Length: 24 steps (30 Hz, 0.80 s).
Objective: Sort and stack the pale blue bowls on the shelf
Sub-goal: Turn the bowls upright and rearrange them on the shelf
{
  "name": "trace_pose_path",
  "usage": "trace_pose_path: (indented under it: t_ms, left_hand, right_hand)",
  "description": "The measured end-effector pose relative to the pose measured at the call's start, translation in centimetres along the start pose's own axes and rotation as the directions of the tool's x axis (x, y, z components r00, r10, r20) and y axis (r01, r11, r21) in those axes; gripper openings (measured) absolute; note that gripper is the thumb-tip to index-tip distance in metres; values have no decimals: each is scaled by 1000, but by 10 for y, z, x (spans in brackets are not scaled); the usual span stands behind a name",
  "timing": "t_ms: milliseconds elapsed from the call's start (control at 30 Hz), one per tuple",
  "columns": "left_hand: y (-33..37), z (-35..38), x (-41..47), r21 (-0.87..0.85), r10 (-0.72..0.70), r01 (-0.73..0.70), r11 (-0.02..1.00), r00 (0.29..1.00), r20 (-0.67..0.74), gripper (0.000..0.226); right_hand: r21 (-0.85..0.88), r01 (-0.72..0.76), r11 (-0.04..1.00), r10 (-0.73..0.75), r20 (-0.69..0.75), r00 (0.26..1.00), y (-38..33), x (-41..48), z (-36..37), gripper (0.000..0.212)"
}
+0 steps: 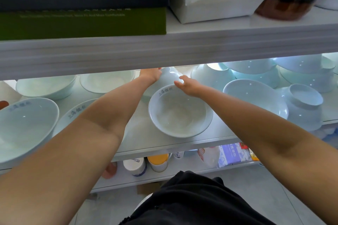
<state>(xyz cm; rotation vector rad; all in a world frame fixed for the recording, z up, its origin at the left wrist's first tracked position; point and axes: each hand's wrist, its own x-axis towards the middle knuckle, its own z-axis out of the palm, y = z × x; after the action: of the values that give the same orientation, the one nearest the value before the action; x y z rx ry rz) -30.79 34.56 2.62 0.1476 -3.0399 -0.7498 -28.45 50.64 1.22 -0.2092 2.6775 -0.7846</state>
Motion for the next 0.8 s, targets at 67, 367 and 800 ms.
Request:
trace_pose_path:
  t_ms: [67,367,800]
  left_hand:
    - [3,-1,1,-80,-40,40,996,999,6,19]
    - [5,-6,3,-323,-208,189,927,978,-25,40]
    - [2,-1,-1,-890,-368,307,337,913,175,29]
  right_hand:
    - [127,-38,991,45,-53,998,-1,1,-5,60]
    - [541,-179,822,223,-16,975,-9,9,-17,62]
    - [577,-22,816,137,-156,978,-39,19,-18,6]
